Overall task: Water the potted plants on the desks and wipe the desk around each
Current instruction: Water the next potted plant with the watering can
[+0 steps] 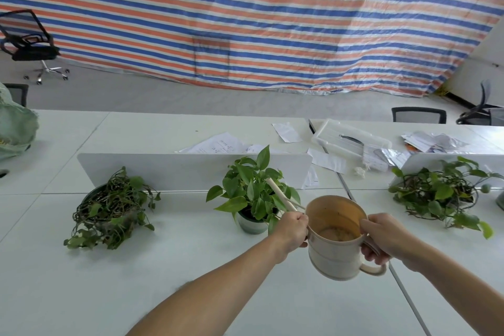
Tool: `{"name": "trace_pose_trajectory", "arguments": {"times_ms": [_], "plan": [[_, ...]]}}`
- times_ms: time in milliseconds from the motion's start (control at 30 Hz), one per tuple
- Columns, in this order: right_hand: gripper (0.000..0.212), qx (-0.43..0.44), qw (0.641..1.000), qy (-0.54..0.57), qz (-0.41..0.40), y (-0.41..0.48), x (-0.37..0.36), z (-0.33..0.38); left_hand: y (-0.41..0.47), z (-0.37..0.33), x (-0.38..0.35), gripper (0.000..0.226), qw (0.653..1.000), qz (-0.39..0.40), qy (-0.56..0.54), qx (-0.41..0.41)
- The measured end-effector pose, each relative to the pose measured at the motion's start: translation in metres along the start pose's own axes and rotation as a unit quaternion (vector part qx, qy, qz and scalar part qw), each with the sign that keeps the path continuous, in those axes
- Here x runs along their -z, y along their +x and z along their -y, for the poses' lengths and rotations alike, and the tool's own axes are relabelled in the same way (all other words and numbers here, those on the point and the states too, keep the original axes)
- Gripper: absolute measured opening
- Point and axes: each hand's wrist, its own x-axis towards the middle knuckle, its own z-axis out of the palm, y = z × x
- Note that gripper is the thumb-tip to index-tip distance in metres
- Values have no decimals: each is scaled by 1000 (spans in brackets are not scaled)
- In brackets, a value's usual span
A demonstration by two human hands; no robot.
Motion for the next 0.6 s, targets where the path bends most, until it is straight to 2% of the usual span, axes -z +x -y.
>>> {"name": "trace_pose_trajectory", "arguments": {"times_ms": [600], "plan": [[19, -21, 999, 5, -37, 12, 16, 2, 18, -21, -13, 26, 1000, 24, -12, 8]]}}
